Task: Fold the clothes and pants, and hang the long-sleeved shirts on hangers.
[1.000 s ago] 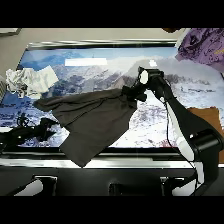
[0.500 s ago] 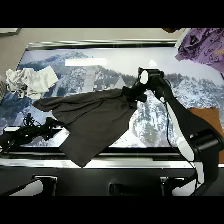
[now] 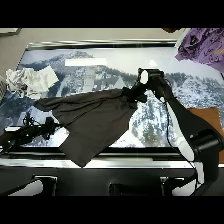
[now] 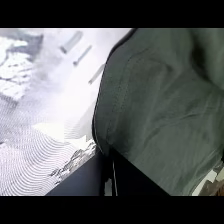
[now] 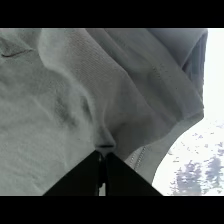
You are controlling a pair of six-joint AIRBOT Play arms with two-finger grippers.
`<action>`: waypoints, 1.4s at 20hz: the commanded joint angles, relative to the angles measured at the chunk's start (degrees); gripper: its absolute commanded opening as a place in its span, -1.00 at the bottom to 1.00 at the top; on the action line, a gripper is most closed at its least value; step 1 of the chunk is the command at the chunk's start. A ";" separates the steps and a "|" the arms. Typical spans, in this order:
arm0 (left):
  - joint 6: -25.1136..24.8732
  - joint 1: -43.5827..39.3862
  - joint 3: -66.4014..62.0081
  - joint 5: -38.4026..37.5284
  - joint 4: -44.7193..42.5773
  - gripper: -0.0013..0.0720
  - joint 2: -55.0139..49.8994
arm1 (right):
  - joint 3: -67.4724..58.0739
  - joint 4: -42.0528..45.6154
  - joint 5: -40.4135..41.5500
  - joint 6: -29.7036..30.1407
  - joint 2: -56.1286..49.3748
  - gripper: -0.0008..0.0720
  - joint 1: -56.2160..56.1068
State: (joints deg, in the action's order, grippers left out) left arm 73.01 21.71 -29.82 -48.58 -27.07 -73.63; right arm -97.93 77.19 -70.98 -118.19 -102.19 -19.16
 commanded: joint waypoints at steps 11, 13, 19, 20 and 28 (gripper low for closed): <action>4.61 2.47 -38.01 -2.60 -13.70 -0.93 9.40 | -6.69 29.81 3.80 -0.07 17.84 -0.91 0.09; 9.27 2.49 -52.39 -5.20 -24.74 -0.93 11.06 | -11.98 35.41 2.78 0.00 23.12 -0.91 0.07; 17.99 2.49 -78.38 -6.58 -50.40 -0.93 21.51 | -18.60 40.13 3.78 0.81 43.23 -0.91 0.02; 18.62 2.49 -79.01 -6.58 -52.85 -0.93 23.85 | -18.60 40.30 3.72 0.81 46.21 -0.91 0.02; 18.80 2.51 -78.88 -12.04 -57.64 -0.93 33.64 | -18.58 40.30 2.69 -1.20 56.59 -0.91 0.02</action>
State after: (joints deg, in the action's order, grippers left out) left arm 91.39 24.18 -108.12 -59.11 -81.76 -42.09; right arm -116.40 116.75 -67.94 -118.34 -47.68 -19.18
